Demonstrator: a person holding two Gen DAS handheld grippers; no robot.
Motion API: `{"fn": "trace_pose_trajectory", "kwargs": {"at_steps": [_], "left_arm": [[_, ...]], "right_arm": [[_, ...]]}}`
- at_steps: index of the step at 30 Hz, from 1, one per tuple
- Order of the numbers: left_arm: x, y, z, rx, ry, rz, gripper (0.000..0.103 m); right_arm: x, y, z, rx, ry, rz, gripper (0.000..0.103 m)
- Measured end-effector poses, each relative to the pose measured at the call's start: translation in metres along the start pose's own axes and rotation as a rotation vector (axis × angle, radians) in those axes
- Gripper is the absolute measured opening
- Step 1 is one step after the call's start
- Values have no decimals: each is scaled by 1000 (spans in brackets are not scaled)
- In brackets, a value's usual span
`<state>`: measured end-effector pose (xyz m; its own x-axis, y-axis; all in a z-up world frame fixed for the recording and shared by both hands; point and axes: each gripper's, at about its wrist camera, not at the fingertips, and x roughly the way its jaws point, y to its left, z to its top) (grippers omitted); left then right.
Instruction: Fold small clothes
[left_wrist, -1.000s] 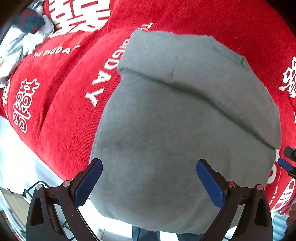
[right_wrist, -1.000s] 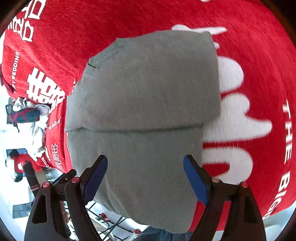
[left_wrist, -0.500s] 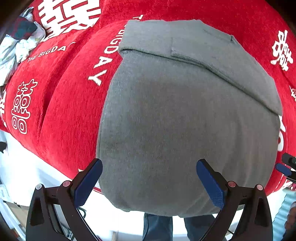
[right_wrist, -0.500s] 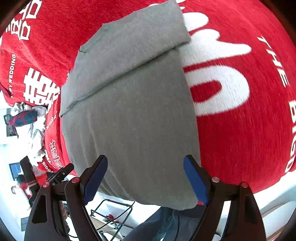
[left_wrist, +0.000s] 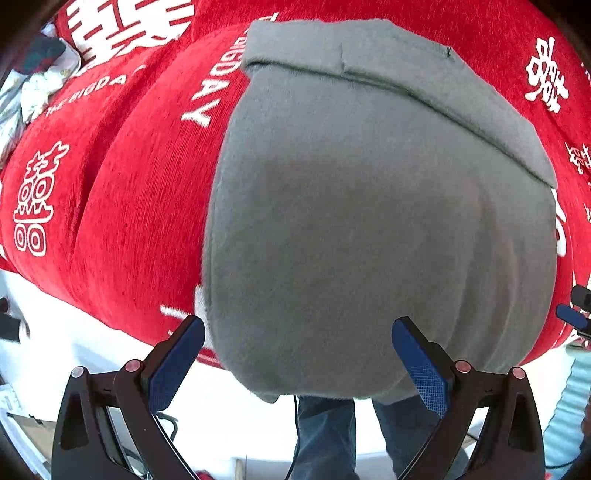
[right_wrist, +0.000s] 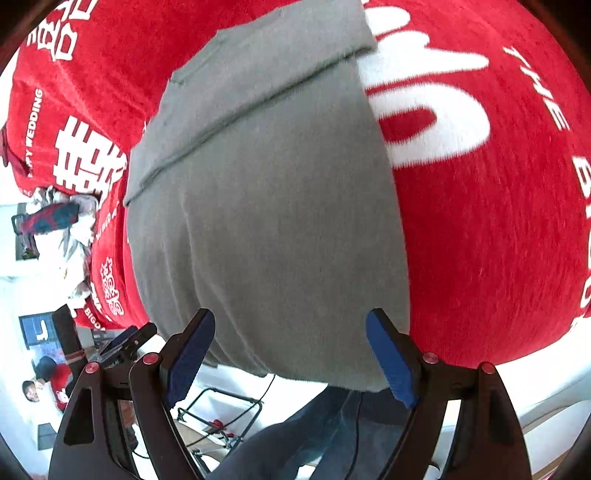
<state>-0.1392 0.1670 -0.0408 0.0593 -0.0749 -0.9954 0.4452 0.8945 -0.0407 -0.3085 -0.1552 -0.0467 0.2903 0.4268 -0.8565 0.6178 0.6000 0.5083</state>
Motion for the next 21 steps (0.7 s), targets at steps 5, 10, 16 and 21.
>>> {"fn": "trace_pose_trajectory", "kwargs": {"at_steps": [5, 10, 16, 21], "left_arm": [[15, 17, -20, 14, 41, -10, 102], [42, 26, -47, 21, 108, -40, 102], [83, 25, -66, 3, 156, -71, 102], [91, 24, -67, 3, 146, -92, 94]], "right_arm": [[21, -15, -34, 5, 66, -4, 87], [59, -37, -61, 3, 157, -64, 87], [102, -56, -66, -35, 208, -81, 87], [106, -56, -73, 6, 214, -2, 56]]}}
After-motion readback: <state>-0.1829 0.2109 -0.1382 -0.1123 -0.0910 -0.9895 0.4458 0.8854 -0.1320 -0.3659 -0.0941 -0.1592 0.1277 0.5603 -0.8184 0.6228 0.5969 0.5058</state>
